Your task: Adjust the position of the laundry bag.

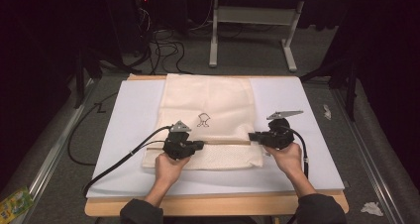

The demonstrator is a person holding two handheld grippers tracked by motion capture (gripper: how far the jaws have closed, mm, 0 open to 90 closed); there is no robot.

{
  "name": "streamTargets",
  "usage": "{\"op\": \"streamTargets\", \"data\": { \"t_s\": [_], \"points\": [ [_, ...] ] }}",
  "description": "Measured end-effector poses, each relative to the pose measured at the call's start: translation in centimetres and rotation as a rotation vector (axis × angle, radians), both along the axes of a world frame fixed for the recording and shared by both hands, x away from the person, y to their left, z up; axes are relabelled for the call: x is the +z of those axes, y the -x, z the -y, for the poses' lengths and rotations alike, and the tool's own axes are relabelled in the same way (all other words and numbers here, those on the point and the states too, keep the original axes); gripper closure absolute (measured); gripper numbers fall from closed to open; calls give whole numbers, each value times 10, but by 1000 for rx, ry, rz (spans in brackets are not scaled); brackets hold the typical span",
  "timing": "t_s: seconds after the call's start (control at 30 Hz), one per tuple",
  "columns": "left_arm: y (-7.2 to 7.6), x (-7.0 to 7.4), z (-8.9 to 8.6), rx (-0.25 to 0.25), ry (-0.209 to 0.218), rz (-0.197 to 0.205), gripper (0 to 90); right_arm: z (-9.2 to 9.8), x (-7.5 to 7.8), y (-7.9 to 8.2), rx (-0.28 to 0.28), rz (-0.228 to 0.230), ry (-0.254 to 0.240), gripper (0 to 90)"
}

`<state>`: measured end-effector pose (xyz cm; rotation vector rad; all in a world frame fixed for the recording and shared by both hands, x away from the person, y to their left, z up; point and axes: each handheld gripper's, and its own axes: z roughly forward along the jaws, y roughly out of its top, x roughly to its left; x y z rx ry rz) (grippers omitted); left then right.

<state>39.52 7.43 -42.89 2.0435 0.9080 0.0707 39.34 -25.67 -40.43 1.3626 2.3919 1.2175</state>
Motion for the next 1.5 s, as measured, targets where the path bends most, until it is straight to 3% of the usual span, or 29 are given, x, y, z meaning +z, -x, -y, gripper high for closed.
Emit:
{"op": "streamTargets", "data": {
  "t_s": [1.5],
  "points": [
    [-1, 1, -30, 65, 9, -7, 874, 12, 0, -1, -37, 11, 10, 869]
  ]
}}
